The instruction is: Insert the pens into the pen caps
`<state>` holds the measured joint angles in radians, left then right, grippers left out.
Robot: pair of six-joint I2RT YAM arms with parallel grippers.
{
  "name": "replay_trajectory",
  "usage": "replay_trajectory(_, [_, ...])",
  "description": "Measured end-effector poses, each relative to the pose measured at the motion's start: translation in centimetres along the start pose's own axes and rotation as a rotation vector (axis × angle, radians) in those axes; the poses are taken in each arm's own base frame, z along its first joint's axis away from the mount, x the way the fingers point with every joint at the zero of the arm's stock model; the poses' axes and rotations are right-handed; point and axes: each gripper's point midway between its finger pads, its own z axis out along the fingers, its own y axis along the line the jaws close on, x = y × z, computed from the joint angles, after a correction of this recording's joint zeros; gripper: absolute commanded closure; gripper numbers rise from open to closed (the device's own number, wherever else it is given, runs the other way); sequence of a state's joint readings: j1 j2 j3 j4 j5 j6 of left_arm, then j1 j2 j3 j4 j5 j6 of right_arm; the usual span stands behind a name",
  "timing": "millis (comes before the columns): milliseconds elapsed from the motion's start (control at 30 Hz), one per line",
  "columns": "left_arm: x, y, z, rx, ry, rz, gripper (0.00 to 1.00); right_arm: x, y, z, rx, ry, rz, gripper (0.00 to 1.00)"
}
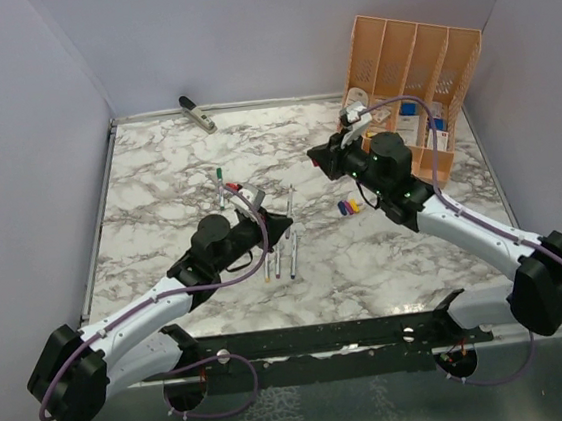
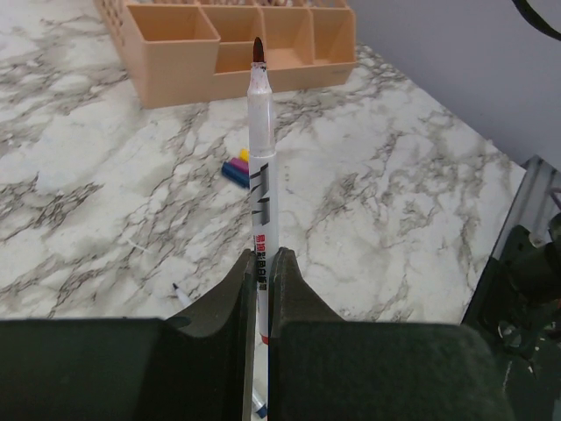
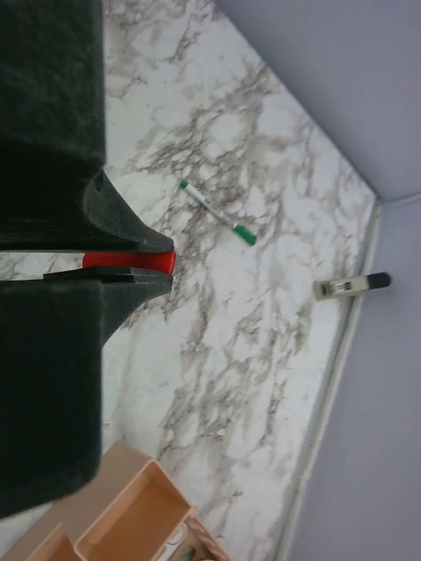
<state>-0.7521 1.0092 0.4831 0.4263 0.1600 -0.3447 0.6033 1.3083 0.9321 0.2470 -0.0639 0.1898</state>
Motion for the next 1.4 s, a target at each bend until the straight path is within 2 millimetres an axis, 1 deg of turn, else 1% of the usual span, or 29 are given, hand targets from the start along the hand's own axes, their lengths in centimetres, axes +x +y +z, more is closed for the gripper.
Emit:
replay_trajectory(33, [-0.4, -0.5, 0.0, 0.028, -0.012, 0.004, 1.00, -1.4, 0.5, -0.6, -0.021, -0.058, 0.000, 0.99])
replay_trajectory(100, [-1.0, -1.5, 0.0, 0.080, -0.034, 0.012, 1.00, -3.1, 1.3, -1.7, -0.058, -0.140, 0.005, 0.99])
replay_trajectory(300, [-2.9, -3.9, -0.5, 0.202, -0.094, 0.030, 1.00, -6.0, 3.7, -5.3, -0.181, -0.315, 0.033, 0.99])
replay_trajectory(533, [-4.6, -6.0, -0.9, 0.300, -0.140, 0.034, 1.00, -9.8, 6.9, -9.0, -0.360, -0.491, 0.083, 0.99])
replay_trajectory(633, [-4.8, -6.4, -0.9, 0.322, -0.148, 0.030, 1.00, -10.4, 7.8, -10.0, -0.421, -0.540, 0.103, 0.99])
replay_trajectory(767, [-4.9, -6.7, -0.5, 0.347, -0.147, 0.018, 1.00, -10.4, 8.7, -11.5, -0.500, -0.623, 0.139, 0.99])
replay_trajectory(1000, [-6.3, -7.3, 0.0, 0.370, -0.178, 0.011, 1.00, -11.1, 9.7, -12.3, -0.603, -0.717, 0.192, 0.99])
replay_trajectory(1100, [-6.6, -7.5, -0.1, 0.378, -0.187, 0.009, 1.00, -11.1, 9.8, -12.3, -0.621, -0.721, 0.208, 0.98])
replay_trajectory(1233, [-6.5, -7.6, -0.1, 0.386, -0.184, 0.009, 1.00, -10.7, 9.9, -11.9, -0.626, -0.702, 0.226, 0.98])
replay_trajectory(1400, [-6.0, -7.6, 0.1, 0.394, -0.165, 0.009, 1.00, -11.2, 10.0, -11.8, -0.632, -0.708, 0.225, 0.98])
